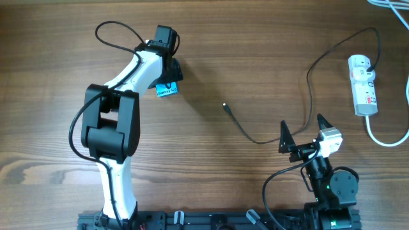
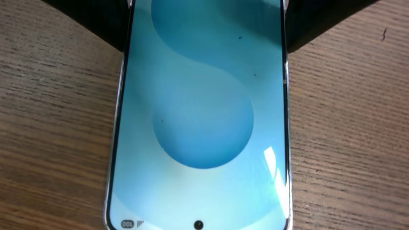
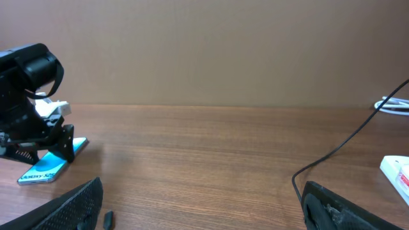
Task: Plug charger to phone and switch on socket
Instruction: 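Lower the left gripper and grasp the phone by its top edge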
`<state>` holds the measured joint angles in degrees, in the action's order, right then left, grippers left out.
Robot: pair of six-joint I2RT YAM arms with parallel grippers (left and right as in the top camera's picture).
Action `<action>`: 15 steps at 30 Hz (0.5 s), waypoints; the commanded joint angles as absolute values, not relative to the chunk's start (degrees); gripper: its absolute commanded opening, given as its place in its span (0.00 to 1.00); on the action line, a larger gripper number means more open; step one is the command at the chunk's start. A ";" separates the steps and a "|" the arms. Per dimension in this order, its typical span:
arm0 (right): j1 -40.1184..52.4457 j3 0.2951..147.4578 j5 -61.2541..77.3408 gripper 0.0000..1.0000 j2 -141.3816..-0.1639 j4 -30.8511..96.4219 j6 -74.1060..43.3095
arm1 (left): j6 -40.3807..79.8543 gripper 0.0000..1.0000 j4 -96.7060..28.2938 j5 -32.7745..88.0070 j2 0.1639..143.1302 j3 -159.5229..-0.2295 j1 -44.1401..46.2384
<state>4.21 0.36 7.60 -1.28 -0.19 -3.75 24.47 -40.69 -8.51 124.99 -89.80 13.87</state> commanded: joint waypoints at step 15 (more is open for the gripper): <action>4.45 0.32 7.03 1.00 -1.17 -0.38 -3.14 | 24.21 0.61 -58.70 -0.97 126.45 -90.17 13.78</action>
